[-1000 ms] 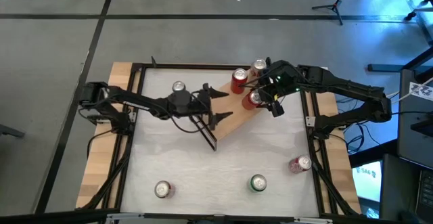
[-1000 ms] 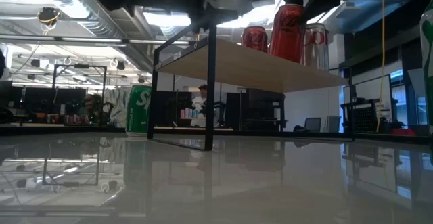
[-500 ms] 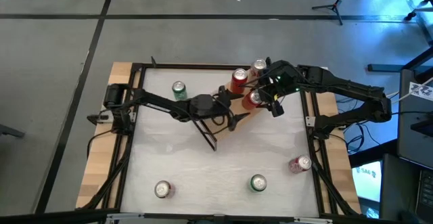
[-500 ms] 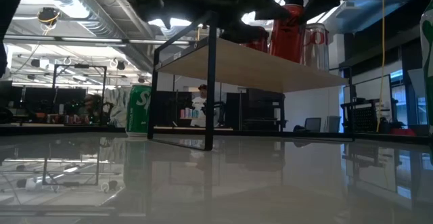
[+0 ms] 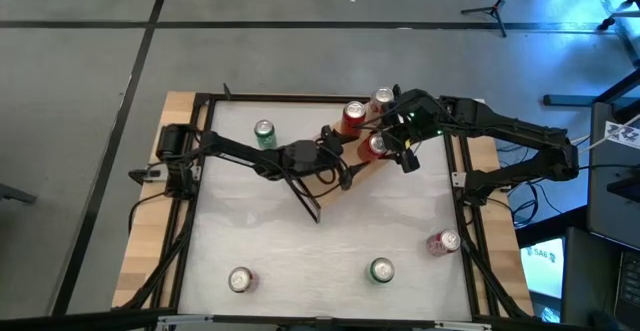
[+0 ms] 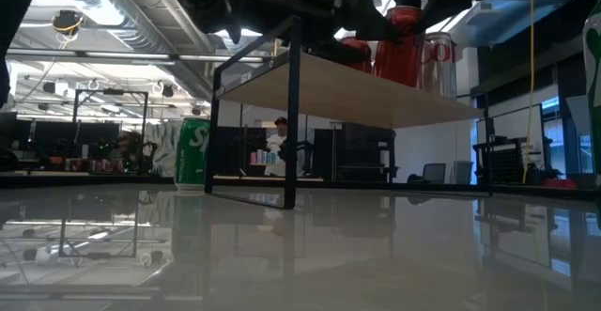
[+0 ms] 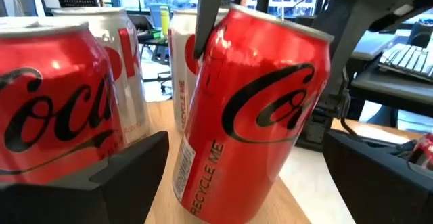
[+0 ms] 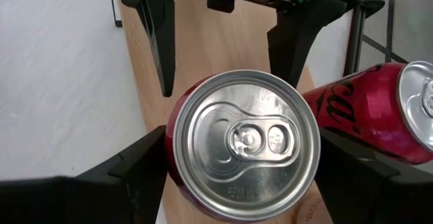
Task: Place canned beverage on shelf
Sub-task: Put the red and black soda can on the shelf aligned with the other red and black soda can
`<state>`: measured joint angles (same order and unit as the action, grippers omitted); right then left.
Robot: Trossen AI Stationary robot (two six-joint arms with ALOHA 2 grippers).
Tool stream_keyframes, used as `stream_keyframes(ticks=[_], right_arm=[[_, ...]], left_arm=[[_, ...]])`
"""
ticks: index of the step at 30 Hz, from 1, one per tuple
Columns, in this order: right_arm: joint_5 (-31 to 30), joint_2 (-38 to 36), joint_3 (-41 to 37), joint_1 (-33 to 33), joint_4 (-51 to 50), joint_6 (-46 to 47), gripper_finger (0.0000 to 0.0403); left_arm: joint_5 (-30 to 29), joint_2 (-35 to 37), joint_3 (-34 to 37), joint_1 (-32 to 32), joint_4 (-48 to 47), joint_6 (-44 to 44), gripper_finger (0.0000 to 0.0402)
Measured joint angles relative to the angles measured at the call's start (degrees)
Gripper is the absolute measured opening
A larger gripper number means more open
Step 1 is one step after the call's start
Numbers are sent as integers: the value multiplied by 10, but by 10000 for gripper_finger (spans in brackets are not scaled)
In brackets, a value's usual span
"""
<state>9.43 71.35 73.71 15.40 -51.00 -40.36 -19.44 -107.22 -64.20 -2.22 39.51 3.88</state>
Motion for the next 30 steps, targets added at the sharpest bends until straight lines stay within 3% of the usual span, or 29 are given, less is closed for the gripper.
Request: stream_keyframes(ticks=[13,30], right_arm=[[0,0,0,0,1,0,301],[2,0,0,0,2,0,301]], left_arm=[[-6,-26,-9,0,22,0,380],[-13,-71,-81,-1,13,-14,380]])
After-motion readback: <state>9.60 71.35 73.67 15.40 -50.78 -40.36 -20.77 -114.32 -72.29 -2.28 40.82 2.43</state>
